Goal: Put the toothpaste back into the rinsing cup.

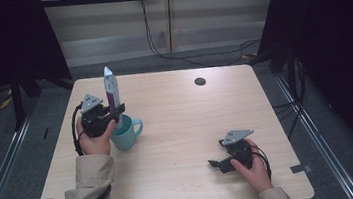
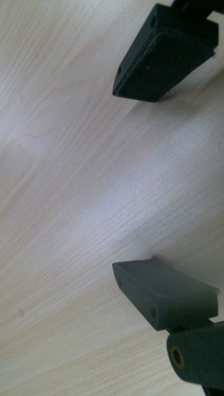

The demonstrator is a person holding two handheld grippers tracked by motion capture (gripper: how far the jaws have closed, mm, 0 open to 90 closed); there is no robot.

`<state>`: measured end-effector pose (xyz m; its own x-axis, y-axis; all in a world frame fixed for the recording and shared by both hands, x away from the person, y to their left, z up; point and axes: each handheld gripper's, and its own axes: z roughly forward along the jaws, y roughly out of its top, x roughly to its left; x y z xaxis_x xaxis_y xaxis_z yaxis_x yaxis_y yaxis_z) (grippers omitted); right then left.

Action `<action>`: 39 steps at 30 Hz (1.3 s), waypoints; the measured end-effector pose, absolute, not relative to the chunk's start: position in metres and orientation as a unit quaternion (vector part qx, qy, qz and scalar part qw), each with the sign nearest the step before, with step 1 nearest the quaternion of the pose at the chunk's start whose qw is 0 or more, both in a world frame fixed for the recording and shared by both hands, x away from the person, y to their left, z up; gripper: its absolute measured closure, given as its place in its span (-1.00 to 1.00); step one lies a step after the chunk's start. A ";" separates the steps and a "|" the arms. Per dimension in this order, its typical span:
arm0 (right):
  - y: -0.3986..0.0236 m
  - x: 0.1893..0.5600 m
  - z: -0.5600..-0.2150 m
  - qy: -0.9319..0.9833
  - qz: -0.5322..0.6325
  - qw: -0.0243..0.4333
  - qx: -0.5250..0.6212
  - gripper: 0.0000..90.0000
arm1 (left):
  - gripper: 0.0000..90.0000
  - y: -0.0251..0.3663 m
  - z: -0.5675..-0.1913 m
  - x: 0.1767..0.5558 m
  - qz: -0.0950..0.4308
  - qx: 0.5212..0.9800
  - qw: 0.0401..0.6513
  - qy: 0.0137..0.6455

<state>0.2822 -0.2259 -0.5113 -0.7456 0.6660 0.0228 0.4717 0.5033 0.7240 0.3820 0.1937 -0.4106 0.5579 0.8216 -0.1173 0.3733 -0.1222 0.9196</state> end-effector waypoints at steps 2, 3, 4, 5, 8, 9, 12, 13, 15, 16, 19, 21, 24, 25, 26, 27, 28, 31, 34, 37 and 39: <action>-0.226 0.282 -0.511 0.857 0.372 0.131 0.332 -0.72 | 0.56 0.193 -0.414 0.381 0.216 0.719 0.512 0.418; -0.226 0.282 -0.511 0.857 0.372 0.130 0.332 -0.72 | 0.56 0.193 -0.417 0.380 0.213 0.722 0.507 0.420; -0.226 0.282 -0.511 0.857 0.372 0.130 0.332 -0.72 | 0.56 0.193 -0.417 0.380 0.213 0.722 0.507 0.420; -0.226 0.282 -0.511 0.857 0.372 0.131 0.332 -0.72 | 0.56 0.193 -0.420 0.379 0.212 0.721 0.508 0.420; -0.226 0.282 -0.511 0.857 0.372 0.131 0.332 -0.72 | 0.56 0.193 -0.423 0.379 0.210 0.723 0.506 0.421; -0.226 0.282 -0.511 0.857 0.372 0.131 0.331 -0.72 | 0.56 0.193 -0.425 0.379 0.209 0.723 0.505 0.423; -0.226 0.282 -0.511 0.857 0.372 0.131 0.331 -0.72 | 0.56 0.193 -0.429 0.378 0.208 0.723 0.503 0.425; -0.226 0.282 -0.511 0.857 0.372 0.131 0.332 -0.72 | 0.56 0.194 -0.430 0.378 0.208 0.723 0.504 0.425; -0.226 0.282 -0.511 0.857 0.372 0.131 0.332 -0.72 | 0.56 0.194 -0.431 0.378 0.207 0.723 0.502 0.427; -0.226 0.282 -0.511 0.857 0.372 0.131 0.332 -0.72 | 0.55 0.194 -0.432 0.378 0.207 0.723 0.502 0.426; -0.226 0.282 -0.511 0.857 0.372 0.131 0.332 -0.72 | 0.55 0.195 -0.433 0.377 0.208 0.722 0.503 0.428; -0.226 0.282 -0.511 0.857 0.372 0.131 0.332 -0.72 | 0.55 0.195 -0.434 0.377 0.209 0.723 0.501 0.427; -0.226 0.282 -0.511 0.857 0.372 0.131 0.332 -0.72 | 0.55 0.195 -0.436 0.377 0.208 0.724 0.499 0.429; -0.226 0.282 -0.511 0.857 0.372 0.131 0.332 -0.72 | 0.55 0.195 -0.437 0.376 0.209 0.724 0.498 0.429; -0.226 0.282 -0.511 0.857 0.372 0.131 0.332 -0.72 | 0.55 0.195 -0.437 0.376 0.209 0.724 0.498 0.429; -0.226 0.282 -0.511 0.857 0.372 0.131 0.332 -0.72 | 0.55 0.196 -0.439 0.376 0.205 0.723 0.500 0.429; -0.226 0.282 -0.511 0.857 0.372 0.131 0.332 -0.72 | 0.55 0.196 -0.439 0.376 0.205 0.723 0.500 0.429; -0.226 0.282 -0.511 0.857 0.372 0.131 0.332 -0.72 | 0.55 0.195 -0.441 0.376 0.206 0.724 0.497 0.431; -0.226 0.282 -0.511 0.857 0.372 0.131 0.332 -0.72 | 0.54 0.195 -0.442 0.376 0.206 0.726 0.497 0.429; -0.226 0.282 -0.511 0.857 0.372 0.131 0.332 -0.72 | 0.54 0.194 -0.443 0.375 0.207 0.727 0.495 0.429; -0.226 0.282 -0.511 0.857 0.372 0.131 0.332 -0.72 | 0.54 0.194 -0.443 0.375 0.206 0.727 0.495 0.428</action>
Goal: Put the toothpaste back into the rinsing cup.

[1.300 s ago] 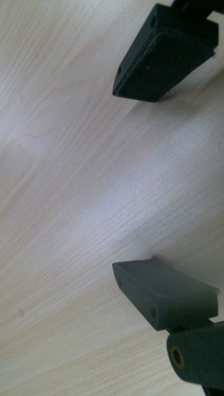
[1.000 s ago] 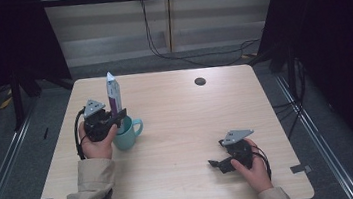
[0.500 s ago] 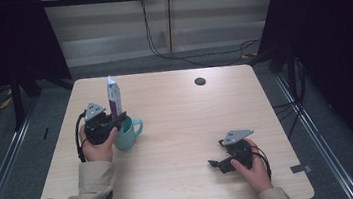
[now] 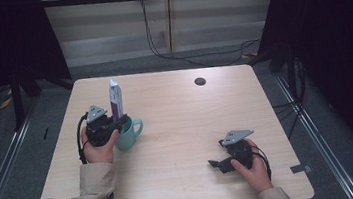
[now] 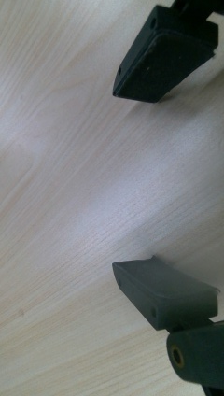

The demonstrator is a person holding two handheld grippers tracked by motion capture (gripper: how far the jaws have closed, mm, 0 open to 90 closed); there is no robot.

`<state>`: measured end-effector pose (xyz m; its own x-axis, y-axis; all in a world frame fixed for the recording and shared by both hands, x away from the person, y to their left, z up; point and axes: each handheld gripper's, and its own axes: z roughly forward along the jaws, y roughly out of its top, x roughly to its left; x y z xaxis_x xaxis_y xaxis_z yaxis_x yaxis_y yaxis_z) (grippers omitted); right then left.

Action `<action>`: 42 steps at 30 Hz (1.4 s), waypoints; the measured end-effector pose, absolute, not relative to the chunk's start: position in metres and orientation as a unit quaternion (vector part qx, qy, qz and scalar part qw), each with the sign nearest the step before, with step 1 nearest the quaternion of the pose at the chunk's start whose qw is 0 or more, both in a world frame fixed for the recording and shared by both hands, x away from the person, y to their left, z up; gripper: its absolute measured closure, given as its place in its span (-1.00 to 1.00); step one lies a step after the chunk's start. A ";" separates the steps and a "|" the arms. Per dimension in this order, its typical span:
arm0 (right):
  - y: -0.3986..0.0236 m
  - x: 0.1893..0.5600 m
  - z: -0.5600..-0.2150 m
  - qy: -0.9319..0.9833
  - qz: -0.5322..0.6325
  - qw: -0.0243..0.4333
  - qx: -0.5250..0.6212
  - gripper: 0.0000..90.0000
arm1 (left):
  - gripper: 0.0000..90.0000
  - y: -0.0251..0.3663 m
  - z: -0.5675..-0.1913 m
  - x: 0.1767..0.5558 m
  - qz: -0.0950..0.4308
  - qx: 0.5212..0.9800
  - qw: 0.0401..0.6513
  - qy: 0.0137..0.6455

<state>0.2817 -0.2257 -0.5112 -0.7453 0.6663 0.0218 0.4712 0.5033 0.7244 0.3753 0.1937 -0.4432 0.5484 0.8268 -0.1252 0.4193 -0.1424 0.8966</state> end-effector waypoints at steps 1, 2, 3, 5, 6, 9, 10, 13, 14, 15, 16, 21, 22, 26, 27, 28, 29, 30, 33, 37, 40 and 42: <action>-0.226 0.282 -0.511 0.857 0.372 0.131 0.332 -0.72 | 0.54 0.194 -0.443 0.375 0.206 0.727 0.495 0.429; -0.226 0.282 -0.511 0.857 0.372 0.131 0.332 -0.72 | 0.54 0.194 -0.444 0.375 0.206 0.727 0.493 0.430; -0.226 0.282 -0.511 0.857 0.372 0.131 0.332 -0.72 | 0.54 0.194 -0.445 0.375 0.205 0.728 0.493 0.429; -0.226 0.282 -0.511 0.857 0.372 0.131 0.332 -0.72 | 0.54 0.194 -0.446 0.374 0.206 0.731 0.488 0.430; -0.226 0.282 -0.511 0.857 0.372 0.131 0.332 -0.72 | 0.54 0.194 -0.447 0.374 0.206 0.730 0.489 0.431; -0.226 0.282 -0.511 0.857 0.372 0.131 0.332 -0.72 | 0.54 0.195 -0.449 0.374 0.204 0.729 0.489 0.433; -0.226 0.282 -0.511 0.857 0.372 0.131 0.332 -0.72 | 0.54 0.195 -0.450 0.374 0.205 0.729 0.489 0.433; -0.226 0.282 -0.511 0.857 0.372 0.131 0.332 -0.72 | 0.53 0.195 -0.450 0.374 0.205 0.729 0.490 0.432; -0.226 0.282 -0.511 0.857 0.372 0.131 0.332 -0.72 | 0.52 0.196 -0.450 0.373 0.206 0.726 0.493 0.433; -0.226 0.282 -0.511 0.857 0.372 0.131 0.332 -0.72 | 0.50 0.196 -0.450 0.373 0.206 0.726 0.493 0.433; -0.226 0.282 -0.511 0.857 0.372 0.131 0.332 -0.72 | 0.48 0.195 -0.450 0.374 0.207 0.730 0.489 0.431; -0.226 0.282 -0.511 0.857 0.372 0.131 0.332 -0.72 | 0.47 0.193 -0.448 0.374 0.208 0.733 0.490 0.423; -0.226 0.282 -0.511 0.857 0.372 0.131 0.332 -0.71 | 0.47 0.191 -0.448 0.374 0.207 0.733 0.492 0.422; -0.226 0.281 -0.511 0.857 0.372 0.131 0.332 -0.71 | 0.49 0.191 -0.449 0.374 0.206 0.736 0.487 0.422; -0.226 0.281 -0.511 0.857 0.372 0.131 0.332 -0.71 | 0.50 0.191 -0.449 0.374 0.206 0.736 0.487 0.422; -0.226 0.281 -0.511 0.857 0.372 0.131 0.332 -0.71 | 0.50 0.190 -0.452 0.374 0.206 0.738 0.483 0.424; -0.225 0.281 -0.511 0.857 0.372 0.131 0.332 -0.71 | 0.50 0.190 -0.453 0.374 0.205 0.737 0.483 0.425; -0.225 0.281 -0.511 0.857 0.372 0.131 0.332 -0.71 | 0.50 0.190 -0.455 0.373 0.207 0.738 0.480 0.426; -0.225 0.281 -0.511 0.857 0.372 0.131 0.332 -0.71 | 0.49 0.190 -0.456 0.372 0.209 0.737 0.482 0.425; -0.225 0.281 -0.511 0.857 0.372 0.131 0.331 -0.71 | 0.48 0.189 -0.451 0.370 0.212 0.733 0.494 0.416; -0.225 0.281 -0.511 0.857 0.372 0.131 0.331 -0.71 | 0.48 0.189 -0.444 0.369 0.213 0.734 0.493 0.415; -0.225 0.281 -0.511 0.857 0.372 0.131 0.331 -0.72 | 0.48 0.189 -0.443 0.369 0.215 0.735 0.493 0.414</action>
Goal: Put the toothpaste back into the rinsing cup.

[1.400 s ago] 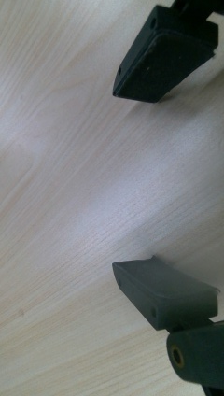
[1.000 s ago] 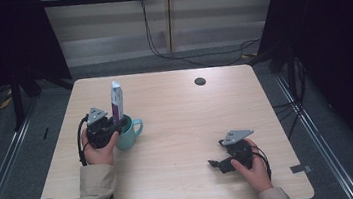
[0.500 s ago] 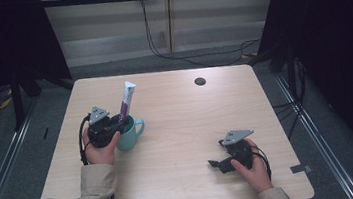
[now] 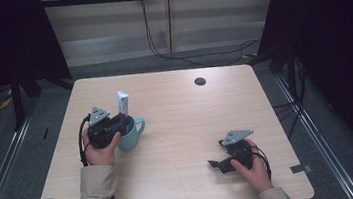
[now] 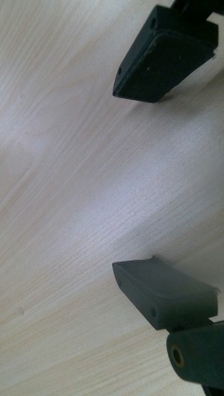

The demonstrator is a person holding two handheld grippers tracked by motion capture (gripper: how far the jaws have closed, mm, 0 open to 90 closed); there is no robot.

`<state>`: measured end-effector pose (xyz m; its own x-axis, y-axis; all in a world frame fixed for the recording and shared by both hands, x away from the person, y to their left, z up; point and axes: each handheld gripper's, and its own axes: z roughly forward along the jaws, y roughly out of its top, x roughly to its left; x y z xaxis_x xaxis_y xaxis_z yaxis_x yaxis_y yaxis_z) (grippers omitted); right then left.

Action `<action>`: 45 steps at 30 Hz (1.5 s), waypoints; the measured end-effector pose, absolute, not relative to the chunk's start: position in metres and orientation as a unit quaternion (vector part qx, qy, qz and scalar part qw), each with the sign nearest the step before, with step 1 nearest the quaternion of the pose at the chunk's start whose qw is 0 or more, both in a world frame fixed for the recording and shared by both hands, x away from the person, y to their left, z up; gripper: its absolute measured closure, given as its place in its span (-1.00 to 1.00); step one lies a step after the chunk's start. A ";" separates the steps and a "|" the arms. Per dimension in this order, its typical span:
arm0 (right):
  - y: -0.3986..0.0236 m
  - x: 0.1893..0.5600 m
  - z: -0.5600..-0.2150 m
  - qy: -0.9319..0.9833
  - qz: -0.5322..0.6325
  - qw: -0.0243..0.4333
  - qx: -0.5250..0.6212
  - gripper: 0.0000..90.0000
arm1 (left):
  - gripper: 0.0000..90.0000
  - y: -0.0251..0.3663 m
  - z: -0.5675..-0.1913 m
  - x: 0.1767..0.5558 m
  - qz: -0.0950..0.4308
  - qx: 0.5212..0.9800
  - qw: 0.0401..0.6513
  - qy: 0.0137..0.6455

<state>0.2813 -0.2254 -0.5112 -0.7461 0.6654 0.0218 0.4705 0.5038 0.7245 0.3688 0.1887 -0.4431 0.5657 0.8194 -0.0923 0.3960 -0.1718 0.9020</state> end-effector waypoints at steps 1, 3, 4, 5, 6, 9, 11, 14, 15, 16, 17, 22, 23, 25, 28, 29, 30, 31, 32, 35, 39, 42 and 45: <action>-0.225 0.281 -0.511 0.857 0.372 0.131 0.332 -0.72 | 0.48 0.189 -0.442 0.369 0.216 0.736 0.491 0.413; -0.225 0.281 -0.511 0.857 0.372 0.130 0.332 -0.72 | 0.45 0.188 -0.442 0.368 0.216 0.738 0.489 0.412; -0.225 0.281 -0.511 0.858 0.373 0.130 0.329 -0.71 | 0.45 0.189 -0.442 0.367 0.217 0.738 0.488 0.412; -0.225 0.281 -0.511 0.858 0.373 0.130 0.328 -0.72 | 0.42 0.189 -0.441 0.367 0.212 0.737 0.489 0.415; -0.225 0.281 -0.511 0.858 0.373 0.130 0.328 -0.72 | 0.41 0.189 -0.441 0.367 0.212 0.737 0.489 0.415; -0.224 0.279 -0.511 0.859 0.373 0.128 0.327 -0.71 | 0.36 0.190 -0.437 0.366 0.210 0.740 0.485 0.416; -0.224 0.279 -0.511 0.859 0.373 0.129 0.325 -0.71 | 0.29 0.190 -0.433 0.366 0.209 0.740 0.483 0.418; -0.224 0.278 -0.511 0.859 0.373 0.129 0.327 -0.71 | 0.22 0.190 -0.430 0.367 0.209 0.747 0.473 0.417; -0.224 0.278 -0.511 0.859 0.373 0.128 0.328 -0.71 | 0.09 0.190 -0.428 0.368 0.202 0.747 0.471 0.423; -0.224 0.278 -0.511 0.859 0.373 0.128 0.328 -0.71 | 0.05 0.190 -0.428 0.368 0.202 0.747 0.471 0.423; -0.224 0.278 -0.511 0.859 0.373 0.127 0.327 -0.72 | 0.05 0.191 -0.428 0.368 0.200 0.747 0.472 0.424; -0.224 0.278 -0.511 0.859 0.373 0.127 0.327 -0.72 | -0.15 0.191 -0.426 0.369 0.196 0.748 0.464 0.432; -0.224 0.278 -0.511 0.859 0.373 0.127 0.327 -0.72 | -0.19 0.191 -0.426 0.369 0.196 0.748 0.464 0.432; -0.224 0.278 -0.511 0.859 0.373 0.127 0.327 -0.72 | -0.26 0.192 -0.425 0.368 0.197 0.752 0.456 0.432; -0.224 0.278 -0.511 0.859 0.373 0.127 0.327 -0.72 | -0.30 0.193 -0.423 0.368 0.200 0.754 0.455 0.430; -0.224 0.278 -0.511 0.859 0.373 0.127 0.327 -0.72 | -0.32 0.194 -0.422 0.367 0.204 0.755 0.452 0.429; -0.224 0.278 -0.511 0.859 0.373 0.127 0.327 -0.72 | -0.36 0.195 -0.420 0.366 0.206 0.757 0.450 0.427; -0.224 0.278 -0.511 0.859 0.373 0.127 0.327 -0.72 | -0.40 0.197 -0.418 0.364 0.203 0.761 0.447 0.425; -0.224 0.278 -0.511 0.859 0.373 0.127 0.327 -0.72 | -0.41 0.197 -0.418 0.364 0.203 0.761 0.447 0.425; -0.224 0.278 -0.511 0.859 0.373 0.127 0.327 -0.72 | -0.48 0.202 -0.417 0.361 0.200 0.766 0.438 0.426; -0.224 0.278 -0.511 0.859 0.373 0.127 0.327 -0.72 | -0.50 0.208 -0.416 0.356 0.202 0.766 0.435 0.428; -0.224 0.278 -0.511 0.859 0.373 0.125 0.326 -0.72 | -0.54 0.212 -0.417 0.352 0.198 0.765 0.432 0.435; -0.224 0.278 -0.511 0.859 0.373 0.125 0.327 -0.72 | -0.55 0.213 -0.418 0.350 0.194 0.764 0.432 0.438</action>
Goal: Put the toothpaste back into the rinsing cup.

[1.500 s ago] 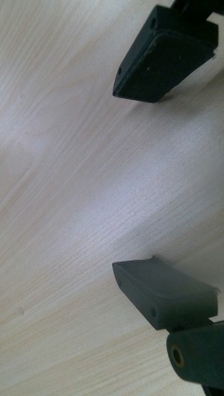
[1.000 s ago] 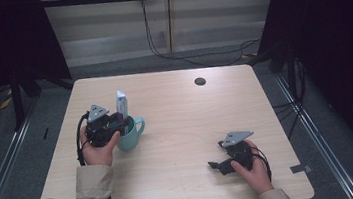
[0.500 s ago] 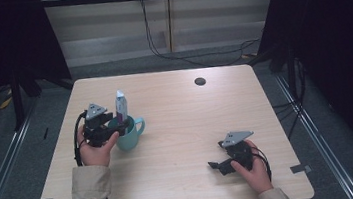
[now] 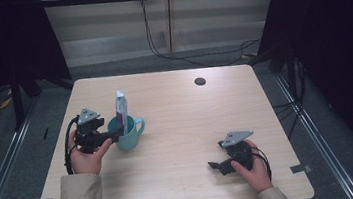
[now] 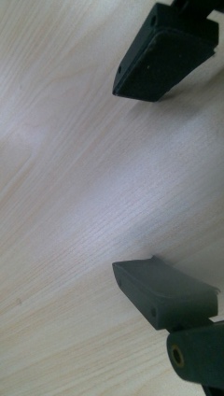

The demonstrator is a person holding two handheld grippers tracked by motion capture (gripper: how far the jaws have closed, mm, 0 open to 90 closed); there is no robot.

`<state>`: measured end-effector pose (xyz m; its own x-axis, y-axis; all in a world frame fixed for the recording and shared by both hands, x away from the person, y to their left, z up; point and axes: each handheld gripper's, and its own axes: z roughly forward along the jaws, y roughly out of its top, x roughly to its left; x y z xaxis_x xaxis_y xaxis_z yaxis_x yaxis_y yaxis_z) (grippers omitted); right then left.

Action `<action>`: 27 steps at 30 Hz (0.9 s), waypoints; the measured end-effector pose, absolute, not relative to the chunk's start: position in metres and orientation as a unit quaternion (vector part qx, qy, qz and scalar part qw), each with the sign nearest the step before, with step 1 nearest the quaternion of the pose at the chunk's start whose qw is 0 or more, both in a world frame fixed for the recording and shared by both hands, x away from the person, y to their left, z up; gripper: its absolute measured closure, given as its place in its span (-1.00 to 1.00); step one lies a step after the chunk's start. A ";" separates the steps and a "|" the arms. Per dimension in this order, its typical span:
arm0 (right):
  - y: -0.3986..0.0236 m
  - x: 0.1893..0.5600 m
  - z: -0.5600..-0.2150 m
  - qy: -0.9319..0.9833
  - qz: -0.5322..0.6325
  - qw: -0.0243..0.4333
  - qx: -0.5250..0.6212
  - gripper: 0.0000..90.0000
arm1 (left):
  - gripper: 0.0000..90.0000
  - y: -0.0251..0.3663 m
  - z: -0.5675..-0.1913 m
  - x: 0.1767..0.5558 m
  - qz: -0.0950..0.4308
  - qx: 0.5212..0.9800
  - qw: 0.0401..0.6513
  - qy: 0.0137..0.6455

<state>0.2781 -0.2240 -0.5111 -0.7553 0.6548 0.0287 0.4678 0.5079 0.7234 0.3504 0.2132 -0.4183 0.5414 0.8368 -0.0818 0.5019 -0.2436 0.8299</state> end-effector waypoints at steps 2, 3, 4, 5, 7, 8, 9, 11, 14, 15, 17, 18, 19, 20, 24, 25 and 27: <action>-0.224 0.278 -0.511 0.859 0.373 0.126 0.327 -0.72 | -0.56 0.216 -0.418 0.348 0.194 0.765 0.431 0.438; -0.224 0.278 -0.511 0.859 0.373 0.125 0.327 -0.72 | -0.56 0.217 -0.418 0.347 0.194 0.763 0.431 0.440; -0.224 0.278 -0.511 0.859 0.373 0.126 0.327 -0.72 | -0.57 0.218 -0.418 0.346 0.193 0.764 0.431 0.439; -0.224 0.278 -0.511 0.859 0.373 0.126 0.327 -0.72 | -0.57 0.220 -0.418 0.346 0.193 0.765 0.431 0.438; -0.224 0.278 -0.511 0.859 0.373 0.126 0.327 -0.72 | -0.58 0.223 -0.417 0.344 0.191 0.764 0.431 0.440; -0.224 0.278 -0.511 0.859 0.373 0.126 0.327 -0.72 | -0.58 0.224 -0.417 0.343 0.190 0.765 0.432 0.439; -0.224 0.278 -0.511 0.859 0.373 0.125 0.327 -0.72 | -0.61 0.226 -0.416 0.342 0.191 0.765 0.430 0.439; -0.224 0.278 -0.511 0.859 0.373 0.125 0.327 -0.72 | -0.62 0.229 -0.415 0.340 0.189 0.764 0.433 0.439; -0.224 0.278 -0.511 0.859 0.373 0.125 0.327 -0.72 | -0.65 0.231 -0.415 0.339 0.187 0.766 0.431 0.439; -0.224 0.278 -0.511 0.859 0.373 0.125 0.327 -0.72 | -0.65 0.232 -0.415 0.339 0.186 0.766 0.431 0.439; -0.224 0.278 -0.511 0.859 0.373 0.125 0.327 -0.72 | -0.65 0.235 -0.416 0.338 0.185 0.764 0.430 0.444; -0.224 0.278 -0.511 0.859 0.373 0.125 0.327 -0.72 | -0.66 0.235 -0.416 0.338 0.185 0.764 0.430 0.444; -0.224 0.278 -0.511 0.859 0.373 0.125 0.327 -0.72 | -0.66 0.237 -0.417 0.336 0.181 0.763 0.433 0.444; -0.224 0.278 -0.511 0.859 0.373 0.125 0.327 -0.72 | -0.66 0.237 -0.417 0.336 0.181 0.763 0.433 0.444; -0.224 0.278 -0.511 0.859 0.373 0.125 0.327 -0.72 | -0.66 0.239 -0.419 0.332 0.178 0.763 0.437 0.441; -0.224 0.278 -0.511 0.859 0.373 0.125 0.327 -0.72 | -0.66 0.240 -0.421 0.331 0.176 0.766 0.435 0.440; -0.224 0.278 -0.511 0.859 0.373 0.125 0.327 -0.72 | -0.66 0.241 -0.422 0.330 0.173 0.765 0.437 0.441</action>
<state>0.2781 -0.2240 -0.5110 -0.7553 0.6547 0.0286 0.4679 0.5081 0.7231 0.3300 0.2409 -0.4221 0.5517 0.8253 -0.1204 0.5233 -0.2301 0.8205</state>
